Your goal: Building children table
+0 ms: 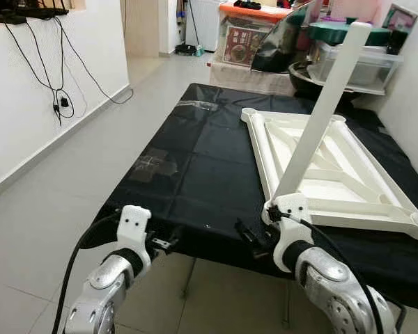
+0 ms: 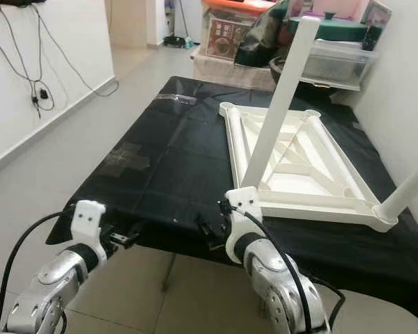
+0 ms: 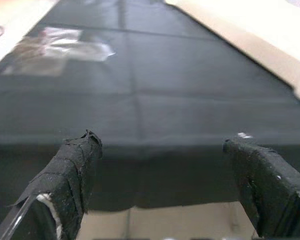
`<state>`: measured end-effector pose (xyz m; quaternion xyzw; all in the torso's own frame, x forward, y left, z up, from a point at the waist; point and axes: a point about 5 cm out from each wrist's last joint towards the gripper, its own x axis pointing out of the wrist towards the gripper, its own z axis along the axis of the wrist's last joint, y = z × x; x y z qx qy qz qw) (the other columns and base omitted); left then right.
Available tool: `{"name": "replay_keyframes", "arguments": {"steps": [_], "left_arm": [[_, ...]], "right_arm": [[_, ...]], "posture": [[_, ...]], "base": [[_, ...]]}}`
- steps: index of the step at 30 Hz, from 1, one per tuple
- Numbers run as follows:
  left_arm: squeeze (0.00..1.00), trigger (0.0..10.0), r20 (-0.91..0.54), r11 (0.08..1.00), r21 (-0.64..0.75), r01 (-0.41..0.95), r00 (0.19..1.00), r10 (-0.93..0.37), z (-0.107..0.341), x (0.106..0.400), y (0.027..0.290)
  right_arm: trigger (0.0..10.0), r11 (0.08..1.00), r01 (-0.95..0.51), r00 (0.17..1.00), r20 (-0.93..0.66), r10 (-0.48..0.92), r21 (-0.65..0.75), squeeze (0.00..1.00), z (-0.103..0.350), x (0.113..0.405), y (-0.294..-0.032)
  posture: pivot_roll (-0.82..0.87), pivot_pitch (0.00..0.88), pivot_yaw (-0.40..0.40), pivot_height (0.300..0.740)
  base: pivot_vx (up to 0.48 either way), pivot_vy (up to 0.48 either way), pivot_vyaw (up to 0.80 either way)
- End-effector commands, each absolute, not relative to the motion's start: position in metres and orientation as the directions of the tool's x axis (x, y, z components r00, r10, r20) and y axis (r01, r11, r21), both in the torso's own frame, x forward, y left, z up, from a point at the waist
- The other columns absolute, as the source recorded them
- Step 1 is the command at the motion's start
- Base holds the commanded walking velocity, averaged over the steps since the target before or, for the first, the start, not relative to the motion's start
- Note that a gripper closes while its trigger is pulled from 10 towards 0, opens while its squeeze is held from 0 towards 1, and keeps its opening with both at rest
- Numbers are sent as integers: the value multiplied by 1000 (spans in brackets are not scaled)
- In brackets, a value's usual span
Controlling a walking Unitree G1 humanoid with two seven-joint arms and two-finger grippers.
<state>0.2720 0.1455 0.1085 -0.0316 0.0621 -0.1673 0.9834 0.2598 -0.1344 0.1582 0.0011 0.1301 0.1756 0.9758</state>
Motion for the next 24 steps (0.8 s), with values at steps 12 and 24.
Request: {"name": "replay_keyframes", "arguments": {"steps": [12,24], "left_arm": [[0,10000,-115,953,-65,295,947,-301,107,278,148],[0,10000,-101,952,-51,302,947,-306,111,286,142]], "right_arm": [[10000,937,-350,923,-170,345,-3,0,167,288,-121],[10000,981,-189,976,-119,182,-47,0,179,355,-99]], "posture": [[72,0,-93,740],[104,0,-94,740]], "base": [[0,0,0],[0,0,0]]}}
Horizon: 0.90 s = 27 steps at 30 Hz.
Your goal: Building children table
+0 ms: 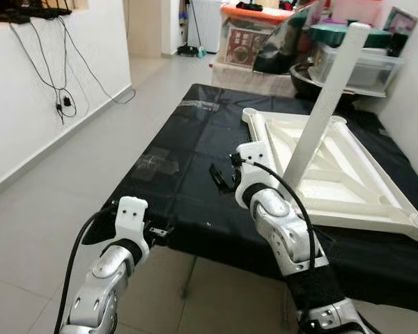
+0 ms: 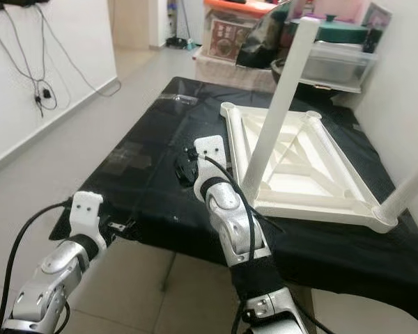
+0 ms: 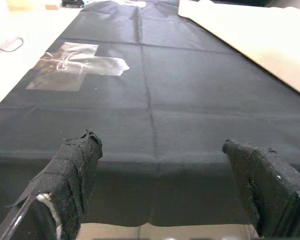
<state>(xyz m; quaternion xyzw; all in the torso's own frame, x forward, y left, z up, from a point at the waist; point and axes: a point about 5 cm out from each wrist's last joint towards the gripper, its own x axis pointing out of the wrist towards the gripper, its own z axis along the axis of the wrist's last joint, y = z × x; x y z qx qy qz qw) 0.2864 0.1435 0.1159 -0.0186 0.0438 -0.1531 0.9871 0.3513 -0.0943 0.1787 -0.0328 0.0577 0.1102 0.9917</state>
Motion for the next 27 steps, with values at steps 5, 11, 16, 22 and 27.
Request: {"name": "replay_keyframes", "arguments": {"steps": [5,11,16,22,27], "left_arm": [[0,10000,-98,952,-48,301,947,-305,112,288,141],[0,10000,-98,951,-53,304,946,-308,110,287,138],[0,10000,-101,950,-48,310,944,-313,109,287,137],[0,10000,-100,948,-46,316,942,-319,109,288,136],[0,10000,-105,947,-48,316,942,-320,107,287,135]], "right_arm": [[10000,998,-14,987,-162,5,-56,0,171,363,-114],[10000,955,296,938,-192,-290,3,0,160,372,-153],[10000,945,327,931,-170,-323,-2,0,161,375,-165],[10000,855,513,843,-142,-518,-79,0,163,371,-237],[10000,761,635,752,-120,-648,-129,0,167,358,-285]], "posture": [[107,0,-99,740],[112,0,-100,740],[104,0,-93,740],[89,0,-91,740],[77,0,-88,740]], "base": [[0,0,0],[0,0,0],[0,0,0],[0,0,0],[0,0,0]]}}
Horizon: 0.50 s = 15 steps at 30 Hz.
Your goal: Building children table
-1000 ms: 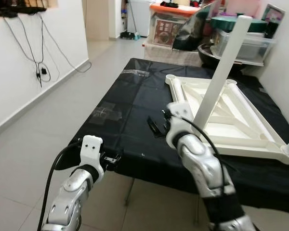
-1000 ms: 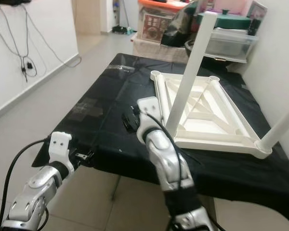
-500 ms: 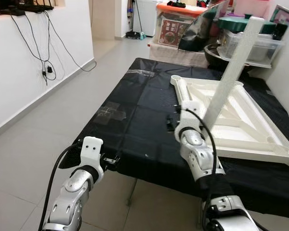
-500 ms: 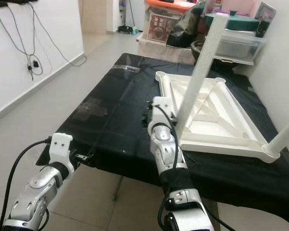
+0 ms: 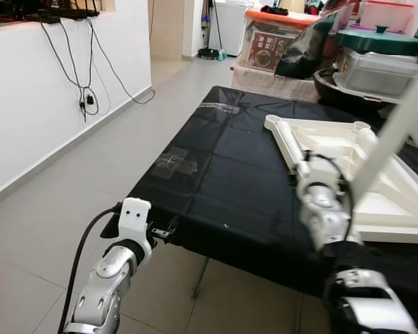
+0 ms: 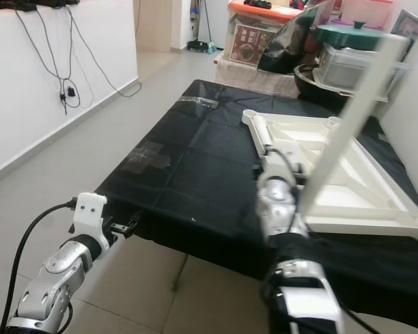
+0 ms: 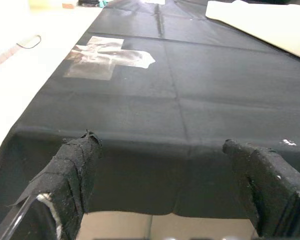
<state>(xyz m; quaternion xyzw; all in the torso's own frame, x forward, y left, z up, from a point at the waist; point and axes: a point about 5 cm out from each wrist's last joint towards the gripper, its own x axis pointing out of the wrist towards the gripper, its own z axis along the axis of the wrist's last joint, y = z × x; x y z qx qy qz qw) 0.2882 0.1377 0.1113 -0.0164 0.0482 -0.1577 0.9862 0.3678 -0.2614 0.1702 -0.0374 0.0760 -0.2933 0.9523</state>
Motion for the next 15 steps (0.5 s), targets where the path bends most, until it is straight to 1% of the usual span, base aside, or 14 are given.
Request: {"name": "replay_keyframes", "arguments": {"steps": [1,2,3,4,6,7,9,10,11,15], "left_arm": [[0,10000,-105,947,-48,316,942,-320,107,287,135],[0,10000,-109,947,-49,318,941,-321,105,287,135],[0,10000,-109,947,-49,318,941,-321,105,287,135],[0,10000,-112,946,-52,320,939,-324,104,287,134],[0,10000,-112,946,-52,320,939,-324,104,287,134],[0,10000,-113,943,-55,328,936,-332,103,287,130],[0,10000,-113,943,-55,328,936,-332,103,287,130],[0,10000,-113,940,-57,336,933,-340,103,288,128],[0,10000,-113,940,-57,336,933,-340,103,288,128],[0,10000,-117,942,-40,335,934,-337,104,290,134]], "right_arm": [[10000,761,635,752,-120,-648,-129,0,167,358,-285],[10000,707,694,699,-105,-707,-139,0,171,349,-310],[10000,707,694,699,-105,-707,-139,0,171,349,-310],[10000,661,736,656,-89,-750,-144,0,174,341,-329],[10000,661,736,656,-89,-750,-144,0,174,341,-329],[10000,631,762,626,-80,-775,-144,0,176,333,-342],[10000,631,762,626,-80,-775,-144,0,176,333,-342],[10000,633,763,627,-83,-774,-136,0,175,331,-348],[10000,633,763,627,-83,-774,-136,0,175,331,-348],[10000,659,735,654,-93,-751,-159,0,175,327,-361]], "posture": [[77,0,-88,740],[70,0,-86,740],[70,0,-86,740],[61,0,-81,740],[61,0,-81,740],[52,0,-72,740],[52,0,-72,740],[55,0,-71,740],[55,0,-71,740],[58,0,-78,740]], "base": [[0,0,0],[0,0,0],[0,0,0],[0,0,0],[0,0,0],[0,0,0],[0,0,0],[0,0,0],[0,0,0],[0,0,0]]}}
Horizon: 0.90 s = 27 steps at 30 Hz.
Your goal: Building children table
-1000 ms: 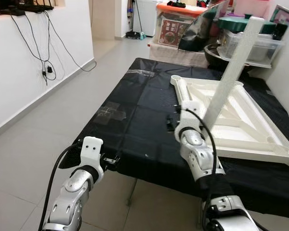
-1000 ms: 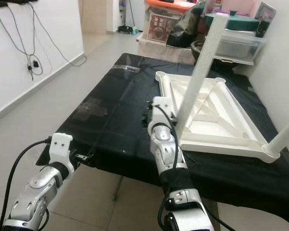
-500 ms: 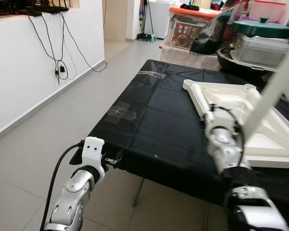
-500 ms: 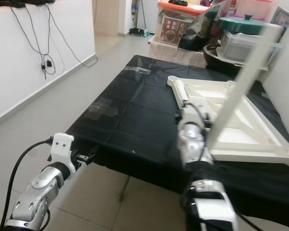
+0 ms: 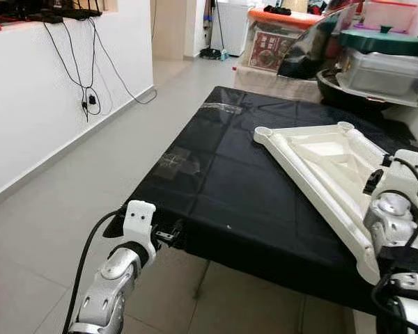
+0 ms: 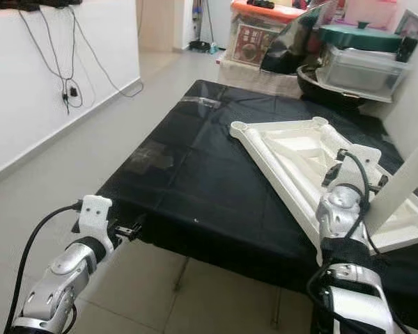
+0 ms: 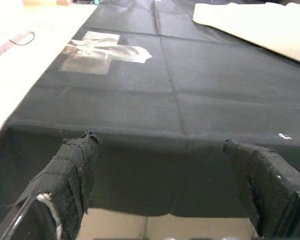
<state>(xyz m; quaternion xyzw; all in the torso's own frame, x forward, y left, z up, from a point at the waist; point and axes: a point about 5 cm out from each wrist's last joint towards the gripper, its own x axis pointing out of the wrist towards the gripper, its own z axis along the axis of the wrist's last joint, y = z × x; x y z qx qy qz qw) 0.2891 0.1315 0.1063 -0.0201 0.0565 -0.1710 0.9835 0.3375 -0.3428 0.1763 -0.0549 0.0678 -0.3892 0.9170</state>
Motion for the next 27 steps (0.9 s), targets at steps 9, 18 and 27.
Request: {"name": "replay_keyframes", "arguments": {"steps": [9,18,27], "left_arm": [[0,10000,-119,939,-49,340,932,-343,101,289,128],[0,10000,-118,941,-42,336,933,-339,101,290,132],[0,10000,6,961,-29,276,961,-276,125,294,138]], "right_arm": [[10000,882,444,888,-55,-457,-159,0,174,359,-301],[10000,986,70,997,-11,-72,-153,0,168,373,-229],[10000,994,-79,996,36,82,-81,0,163,362,-176]], "posture": [[57,0,-79,740],[68,0,-88,740],[69,0,-89,740]], "base": [[0,0,0],[0,0,0],[0,0,0]]}}
